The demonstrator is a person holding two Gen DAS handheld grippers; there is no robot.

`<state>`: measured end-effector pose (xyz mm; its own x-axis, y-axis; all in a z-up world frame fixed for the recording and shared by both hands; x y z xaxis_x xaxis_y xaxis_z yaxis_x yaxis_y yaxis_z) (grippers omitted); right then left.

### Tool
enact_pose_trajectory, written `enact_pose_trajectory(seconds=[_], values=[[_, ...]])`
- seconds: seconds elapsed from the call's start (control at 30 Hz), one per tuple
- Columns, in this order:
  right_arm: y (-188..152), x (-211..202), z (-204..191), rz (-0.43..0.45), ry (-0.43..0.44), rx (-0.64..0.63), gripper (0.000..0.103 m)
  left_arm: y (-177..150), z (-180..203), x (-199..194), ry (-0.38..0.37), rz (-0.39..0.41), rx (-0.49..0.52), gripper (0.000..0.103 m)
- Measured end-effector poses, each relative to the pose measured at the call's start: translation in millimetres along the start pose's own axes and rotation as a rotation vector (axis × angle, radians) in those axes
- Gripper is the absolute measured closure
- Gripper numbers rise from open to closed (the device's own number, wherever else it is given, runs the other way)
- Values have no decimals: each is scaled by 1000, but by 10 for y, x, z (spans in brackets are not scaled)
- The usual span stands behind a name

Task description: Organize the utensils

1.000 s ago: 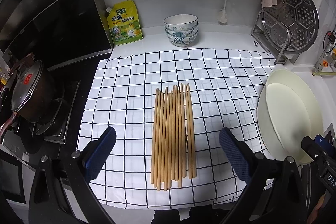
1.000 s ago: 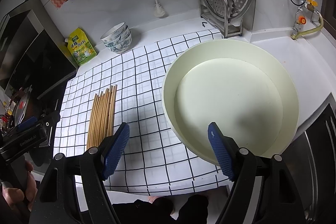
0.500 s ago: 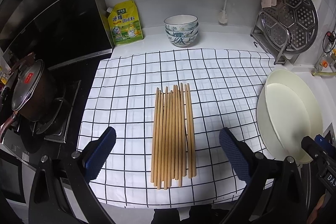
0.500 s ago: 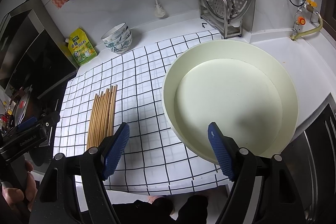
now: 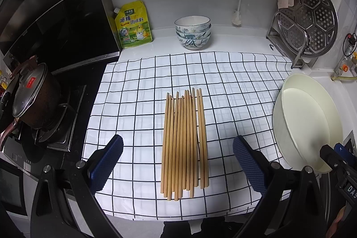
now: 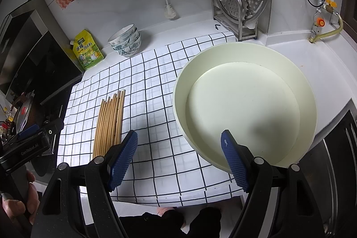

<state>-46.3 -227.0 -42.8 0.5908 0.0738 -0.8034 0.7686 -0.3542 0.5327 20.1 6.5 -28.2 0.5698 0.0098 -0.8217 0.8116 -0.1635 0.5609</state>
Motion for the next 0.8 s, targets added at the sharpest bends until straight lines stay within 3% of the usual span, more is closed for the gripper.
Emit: enact_pose_trajectory(seconds=[0.8], values=[[-6,17,-22,-5,4,1,29,-23,-15,-7,0,-5,0,6]])
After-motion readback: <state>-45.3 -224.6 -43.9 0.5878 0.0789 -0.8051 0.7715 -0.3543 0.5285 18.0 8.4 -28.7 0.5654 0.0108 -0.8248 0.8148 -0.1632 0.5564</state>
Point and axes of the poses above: each gripper's, at about its wrist camera, not at the fingertips, and x roughly the way its jaws point, z to its right, y to its top, the point moved 4 cm from there along x, roughly the way its jaws point, and after that the axes turned 5 degrees about x, right-handed, at the moved point
